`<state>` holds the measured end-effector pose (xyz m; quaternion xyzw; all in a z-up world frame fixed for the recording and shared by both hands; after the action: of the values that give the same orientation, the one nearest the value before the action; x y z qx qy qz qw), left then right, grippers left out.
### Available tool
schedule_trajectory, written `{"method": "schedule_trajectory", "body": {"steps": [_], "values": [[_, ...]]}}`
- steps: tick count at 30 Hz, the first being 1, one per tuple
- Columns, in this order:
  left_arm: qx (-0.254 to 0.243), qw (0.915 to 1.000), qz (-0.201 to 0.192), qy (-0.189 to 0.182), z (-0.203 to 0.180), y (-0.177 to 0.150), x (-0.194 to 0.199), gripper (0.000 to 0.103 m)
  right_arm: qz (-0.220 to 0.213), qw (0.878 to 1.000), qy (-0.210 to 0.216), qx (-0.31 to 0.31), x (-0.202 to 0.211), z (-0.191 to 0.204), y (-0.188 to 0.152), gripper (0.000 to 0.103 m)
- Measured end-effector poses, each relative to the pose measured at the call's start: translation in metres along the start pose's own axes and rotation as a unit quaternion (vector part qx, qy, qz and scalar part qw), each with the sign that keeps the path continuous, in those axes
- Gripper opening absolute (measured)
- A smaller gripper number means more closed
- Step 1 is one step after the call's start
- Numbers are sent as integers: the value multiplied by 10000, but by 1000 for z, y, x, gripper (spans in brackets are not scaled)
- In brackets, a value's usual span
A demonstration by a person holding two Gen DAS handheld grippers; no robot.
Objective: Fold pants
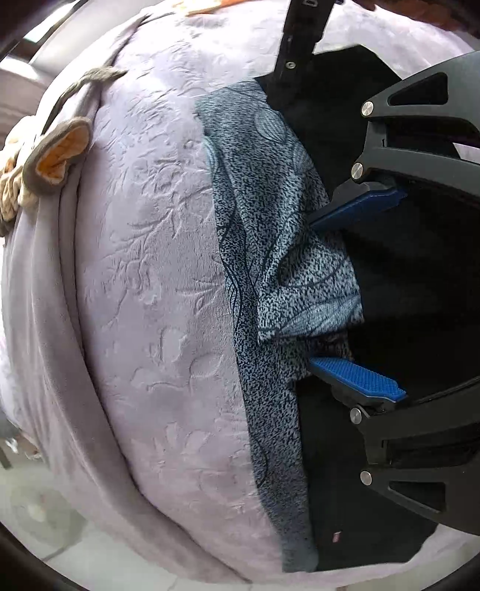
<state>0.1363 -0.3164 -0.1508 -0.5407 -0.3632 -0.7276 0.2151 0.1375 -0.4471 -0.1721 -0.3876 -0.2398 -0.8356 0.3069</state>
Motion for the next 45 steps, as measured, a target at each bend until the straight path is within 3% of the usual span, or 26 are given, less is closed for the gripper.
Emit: {"method": "schedule_trajectory", "body": {"steps": [8,12,14,16,21,24,28,30,31,38,45], "values": [[198,9995,262,-6,27,-25,24,71,121,9991,-288,298,3,17,-13,31],[155,9996,233,55,40,-45,42,71,130,9984,-391,382,10,33,-29,57],[160,9995,244,73,48,-55,49,72,180,9970,-498,563,10,46,-41,59],[242,9994,224,115,56,-63,55,90,251,9962,-528,652,7,57,-52,61],[405,9988,286,18,68,-79,63,90,462,9937,-599,827,5,77,-71,68],[433,9981,438,3,73,-88,63,90,583,9923,-656,877,4,91,-85,80],[474,9973,547,-95,82,-103,66,90,701,9896,-772,992,5,100,-100,83],[513,9964,651,-200,85,-112,67,103,714,9871,-939,1087,7,102,-109,87],[539,9960,672,-224,88,-116,68,103,713,9860,-1005,1122,9,103,-113,90],[729,9930,890,-268,111,-154,74,103,1138,9807,-1149,1099,6,113,-157,91],[863,9919,926,102,146,-182,75,103,1343,9761,-1205,1214,2,132,-182,91]]}}
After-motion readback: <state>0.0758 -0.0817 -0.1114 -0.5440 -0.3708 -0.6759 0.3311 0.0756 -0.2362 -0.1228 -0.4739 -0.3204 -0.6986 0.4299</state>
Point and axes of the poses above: each gripper's, at about its wrist camera, not at the fingertips, and x roughly against the way its jaws point, z to its left, y to its top, the point moved 10 cm from there along -x, roughly the way its jaws point, and after that the axes turned 7 degrees about y, right-handed, at the moved point
